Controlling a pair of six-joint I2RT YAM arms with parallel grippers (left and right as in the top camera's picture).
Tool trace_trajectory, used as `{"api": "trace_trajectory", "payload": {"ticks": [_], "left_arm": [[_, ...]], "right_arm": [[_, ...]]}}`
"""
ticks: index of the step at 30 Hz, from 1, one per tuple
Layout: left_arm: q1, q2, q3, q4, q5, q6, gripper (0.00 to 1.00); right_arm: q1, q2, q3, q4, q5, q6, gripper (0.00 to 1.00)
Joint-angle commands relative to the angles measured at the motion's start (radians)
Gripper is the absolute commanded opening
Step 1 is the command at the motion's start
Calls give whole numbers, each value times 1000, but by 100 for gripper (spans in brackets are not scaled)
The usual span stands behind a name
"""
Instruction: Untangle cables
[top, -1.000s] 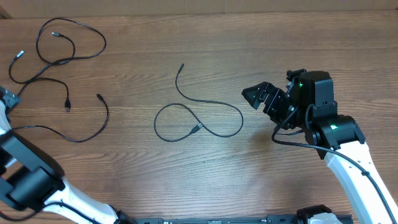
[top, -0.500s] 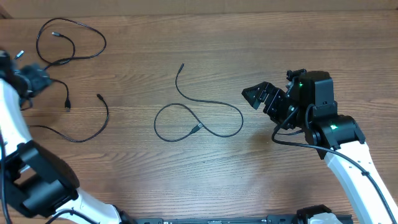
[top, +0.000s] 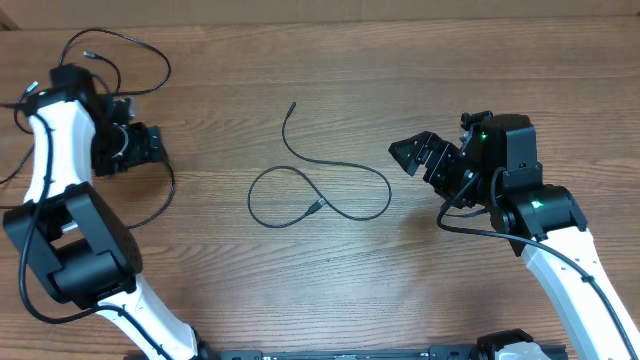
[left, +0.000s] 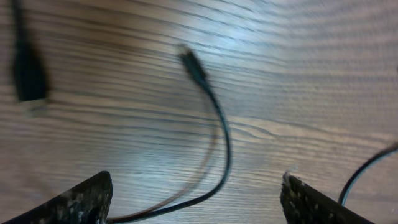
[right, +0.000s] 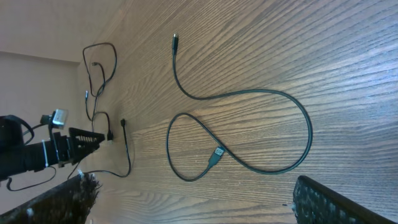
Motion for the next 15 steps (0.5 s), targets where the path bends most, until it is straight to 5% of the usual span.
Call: {"api": "trace_trajectory", "payload": {"ticks": [1, 15], "left_arm": [[-22, 8, -37, -6, -13, 61, 84], [-60, 8, -253, 172, -25, 60, 74]], "right_arm": [[-2, -11, 3, 2, 10, -5, 100], [-2, -11, 3, 2, 10, -5, 100]]}}
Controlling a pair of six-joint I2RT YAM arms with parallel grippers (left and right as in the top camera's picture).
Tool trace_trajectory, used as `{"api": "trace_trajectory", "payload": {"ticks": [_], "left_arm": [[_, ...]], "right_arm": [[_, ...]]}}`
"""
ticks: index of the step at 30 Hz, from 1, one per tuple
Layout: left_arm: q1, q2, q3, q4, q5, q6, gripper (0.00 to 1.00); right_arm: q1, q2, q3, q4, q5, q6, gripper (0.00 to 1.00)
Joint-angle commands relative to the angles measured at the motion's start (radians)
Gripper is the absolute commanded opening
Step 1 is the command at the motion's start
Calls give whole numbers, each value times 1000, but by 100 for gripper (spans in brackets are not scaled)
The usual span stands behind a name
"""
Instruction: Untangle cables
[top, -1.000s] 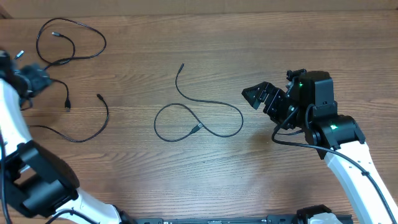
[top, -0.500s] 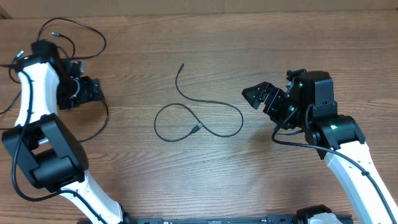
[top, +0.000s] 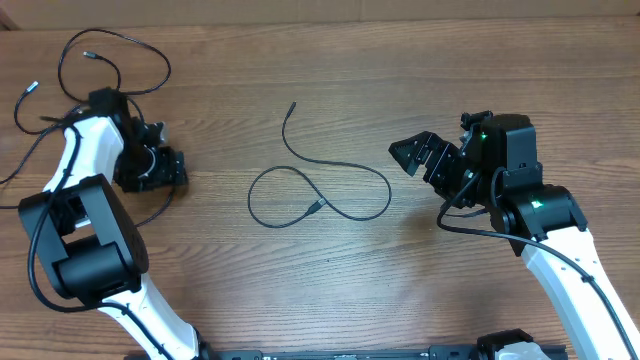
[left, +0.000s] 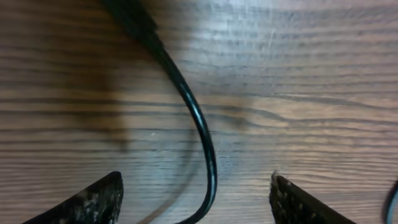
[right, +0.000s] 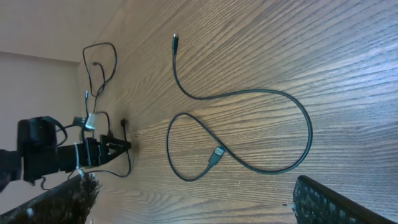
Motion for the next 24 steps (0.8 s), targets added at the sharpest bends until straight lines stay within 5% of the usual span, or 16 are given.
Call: {"api": "trace_trajectory", "payload": {"ticks": [1, 6, 11, 18, 24], "left_arm": [[-8, 8, -39, 32, -4, 14, 74], [-8, 8, -63, 61, -4, 13, 60], [-8, 8, -80, 85, -5, 11, 64], [-8, 8, -82, 98, -4, 11, 40], [-8, 8, -81, 130, -4, -19, 4]], "right_arm": [[-2, -11, 3, 2, 10, -6, 100], [-2, -11, 3, 2, 10, -6, 100], [-2, -11, 3, 2, 10, -6, 100], [-2, -11, 3, 2, 10, -5, 100], [-2, -11, 3, 2, 10, -6, 100]]}}
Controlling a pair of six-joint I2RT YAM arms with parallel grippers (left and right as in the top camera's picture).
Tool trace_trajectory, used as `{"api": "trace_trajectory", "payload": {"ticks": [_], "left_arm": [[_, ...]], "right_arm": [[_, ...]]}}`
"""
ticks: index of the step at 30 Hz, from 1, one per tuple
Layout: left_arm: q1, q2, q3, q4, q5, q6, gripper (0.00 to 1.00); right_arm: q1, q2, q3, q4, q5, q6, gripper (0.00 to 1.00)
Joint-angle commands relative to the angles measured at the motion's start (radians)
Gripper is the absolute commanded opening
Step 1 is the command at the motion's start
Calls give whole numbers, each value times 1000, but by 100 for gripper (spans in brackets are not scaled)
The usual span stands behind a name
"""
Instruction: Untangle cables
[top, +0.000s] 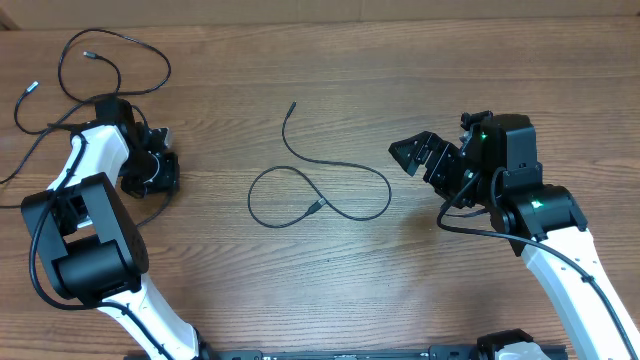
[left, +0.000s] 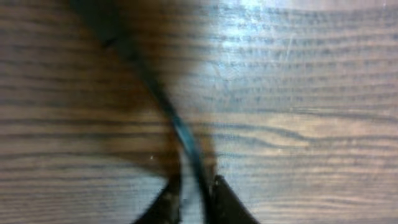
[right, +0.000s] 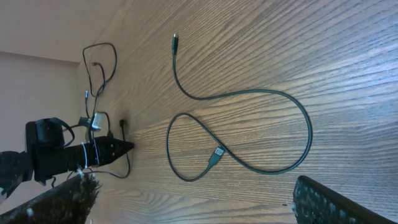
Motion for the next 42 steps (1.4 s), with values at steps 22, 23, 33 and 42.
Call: {"api": "trace_trajectory", "payload": {"ticks": [22, 23, 33, 42], "left_arm": [[3, 7, 416, -233, 5, -698, 4], [5, 7, 415, -242, 8, -750, 4], [37, 7, 415, -198, 23, -986, 4], [91, 7, 414, -79, 54, -1093, 4]], "right_arm": [[-2, -11, 3, 2, 9, -4, 100], [-2, -11, 3, 2, 9, -5, 100], [-2, -11, 3, 2, 9, -4, 100], [-2, -11, 3, 2, 9, -4, 100]]}}
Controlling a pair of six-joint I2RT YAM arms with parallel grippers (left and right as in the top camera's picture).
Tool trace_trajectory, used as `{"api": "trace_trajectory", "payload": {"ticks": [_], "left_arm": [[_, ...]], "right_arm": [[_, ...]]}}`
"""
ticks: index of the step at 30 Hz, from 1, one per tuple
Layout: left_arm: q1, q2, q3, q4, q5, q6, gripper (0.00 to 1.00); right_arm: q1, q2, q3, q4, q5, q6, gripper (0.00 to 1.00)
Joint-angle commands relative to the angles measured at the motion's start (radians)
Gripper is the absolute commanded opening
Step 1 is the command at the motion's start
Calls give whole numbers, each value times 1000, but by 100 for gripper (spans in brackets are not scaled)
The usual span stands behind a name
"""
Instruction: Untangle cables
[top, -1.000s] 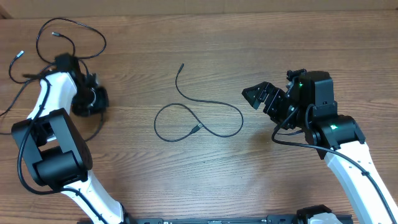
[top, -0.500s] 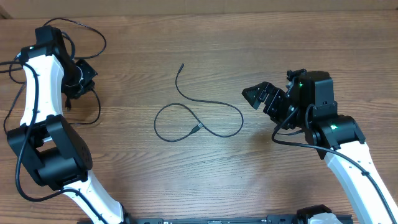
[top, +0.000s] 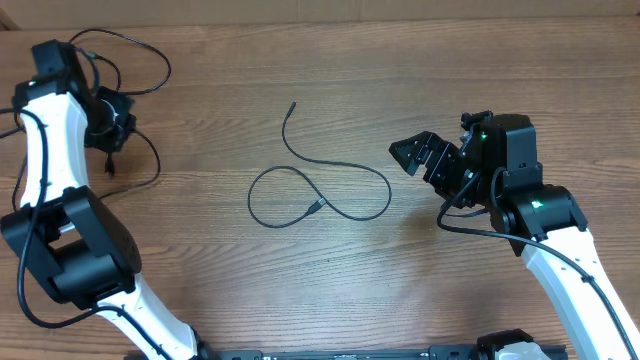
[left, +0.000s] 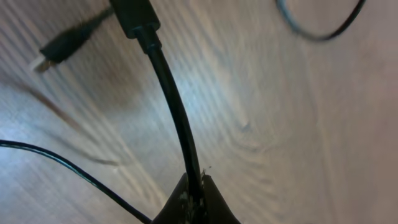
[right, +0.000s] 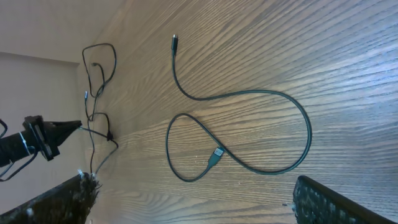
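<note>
A thick black cable runs up from my left gripper, which is shut on it; its plug is at the top of the left wrist view. Overhead, the left gripper is at the far left, beside the tangle of thin black cables. The held cable's end hangs below it. A separate black cable lies looped in the table's middle, also seen as the looped cable. My right gripper stands open to its right, off the table.
A second plug and a thin cable strand lie under the left gripper. Wood table all round. The table's back edge runs just behind the tangle.
My left gripper, shut on the cable low near the table then, now stands higher and farther back left with the cable lifted in it. The right arm has not moved.
My left gripper was open above a cable end at the left. Then it stood low with its open fingers either side of the cable. Then it was shut on it. Now it holds the cable raised by the tangle. The looped middle cable stayed put.
</note>
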Motion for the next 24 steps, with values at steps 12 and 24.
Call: {"api": "trace_trajectory", "payload": {"ticks": [12, 24], "left_arm": [[61, 6, 16, 70, -20, -144, 7], [81, 6, 16, 73, -50, -6, 82]], "right_arm": [[-2, -11, 3, 2, 7, -5, 100], [-2, -11, 3, 2, 7, -5, 100]]}}
